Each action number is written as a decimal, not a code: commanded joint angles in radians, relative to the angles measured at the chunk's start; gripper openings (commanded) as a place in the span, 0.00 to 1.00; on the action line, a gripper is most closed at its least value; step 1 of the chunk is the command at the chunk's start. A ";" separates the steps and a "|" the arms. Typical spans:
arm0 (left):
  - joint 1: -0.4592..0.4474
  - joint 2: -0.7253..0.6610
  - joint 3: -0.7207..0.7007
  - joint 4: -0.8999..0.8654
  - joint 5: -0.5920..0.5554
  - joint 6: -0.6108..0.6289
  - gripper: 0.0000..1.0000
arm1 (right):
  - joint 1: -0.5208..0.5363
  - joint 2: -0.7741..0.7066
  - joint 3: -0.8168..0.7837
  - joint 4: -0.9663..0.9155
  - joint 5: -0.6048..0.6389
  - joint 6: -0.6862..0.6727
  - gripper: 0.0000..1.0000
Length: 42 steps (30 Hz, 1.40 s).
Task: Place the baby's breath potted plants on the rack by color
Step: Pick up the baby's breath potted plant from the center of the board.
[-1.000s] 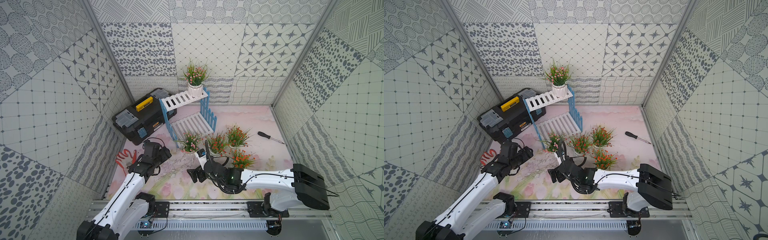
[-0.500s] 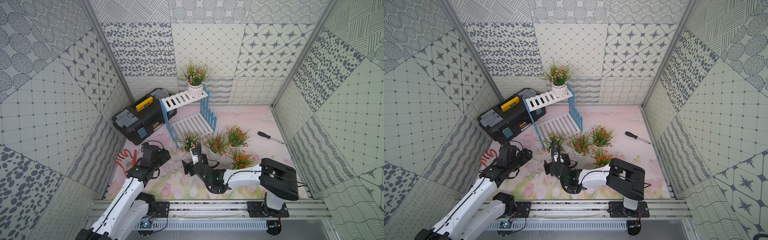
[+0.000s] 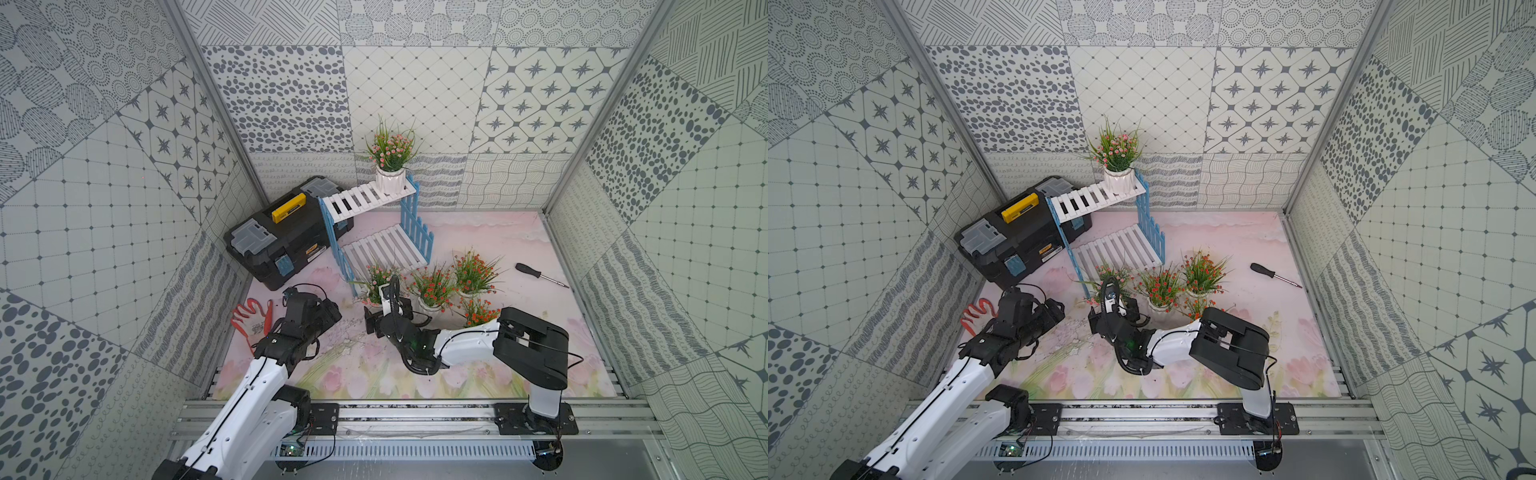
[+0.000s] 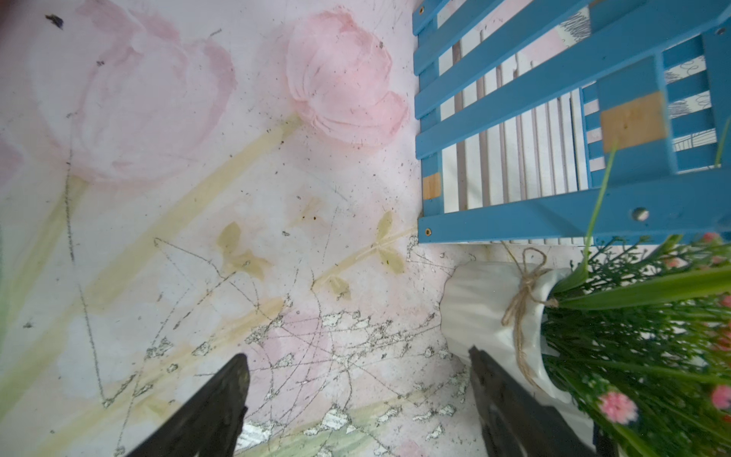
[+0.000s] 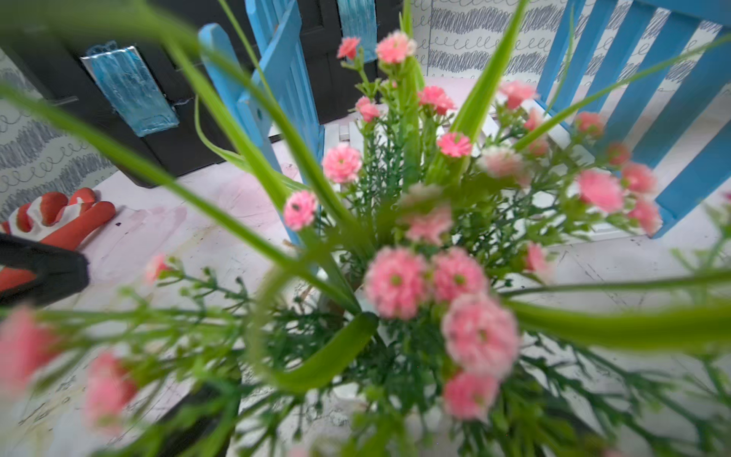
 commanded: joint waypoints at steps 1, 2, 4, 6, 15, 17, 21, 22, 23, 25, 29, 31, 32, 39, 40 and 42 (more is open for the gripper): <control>-0.003 -0.010 -0.005 0.022 0.005 0.000 0.87 | -0.018 0.028 0.025 0.058 -0.007 -0.005 0.98; -0.003 -0.013 -0.005 0.021 0.005 0.000 0.87 | -0.022 0.035 0.029 0.057 -0.011 -0.010 0.98; -0.003 -0.017 -0.007 0.022 0.005 0.000 0.87 | -0.026 0.050 0.038 0.060 -0.026 -0.015 0.98; -0.003 -0.017 -0.009 0.023 0.003 -0.002 0.87 | -0.028 0.066 0.047 0.064 -0.033 -0.019 0.98; -0.002 -0.030 -0.011 0.022 0.003 0.001 0.87 | -0.050 0.130 0.050 0.158 -0.054 -0.073 0.98; -0.003 -0.032 -0.010 0.020 0.005 0.001 0.87 | -0.058 0.138 0.035 0.209 -0.068 -0.085 0.98; -0.003 -0.041 -0.013 0.015 0.004 0.003 0.87 | -0.062 0.162 0.044 0.255 -0.078 -0.130 0.98; -0.003 -0.044 -0.013 0.016 0.004 0.003 0.87 | -0.066 0.167 0.046 0.264 -0.083 -0.134 0.98; -0.003 -0.044 -0.013 0.016 0.005 0.003 0.87 | -0.069 0.173 0.051 0.260 -0.084 -0.135 0.98; -0.003 -0.047 -0.012 0.013 0.005 0.003 0.87 | -0.078 0.183 0.065 0.247 -0.089 -0.129 0.98; -0.003 -0.051 -0.013 0.012 0.005 0.003 0.87 | -0.086 0.206 0.068 0.279 -0.094 -0.131 0.98; -0.002 -0.054 -0.013 0.013 0.005 0.003 0.87 | -0.088 0.221 0.069 0.314 -0.091 -0.145 0.98; -0.004 -0.055 -0.016 0.012 0.006 0.002 0.87 | -0.089 0.228 0.069 0.331 -0.091 -0.150 0.98; -0.004 -0.060 -0.022 0.011 0.006 0.001 0.87 | -0.116 0.262 0.093 0.380 -0.103 -0.156 0.98; -0.003 -0.059 -0.022 0.010 0.006 0.001 0.87 | -0.121 0.265 0.096 0.380 -0.106 -0.154 0.98; -0.003 -0.061 -0.020 0.009 0.006 0.000 0.87 | -0.125 0.267 0.099 0.392 -0.109 -0.153 0.98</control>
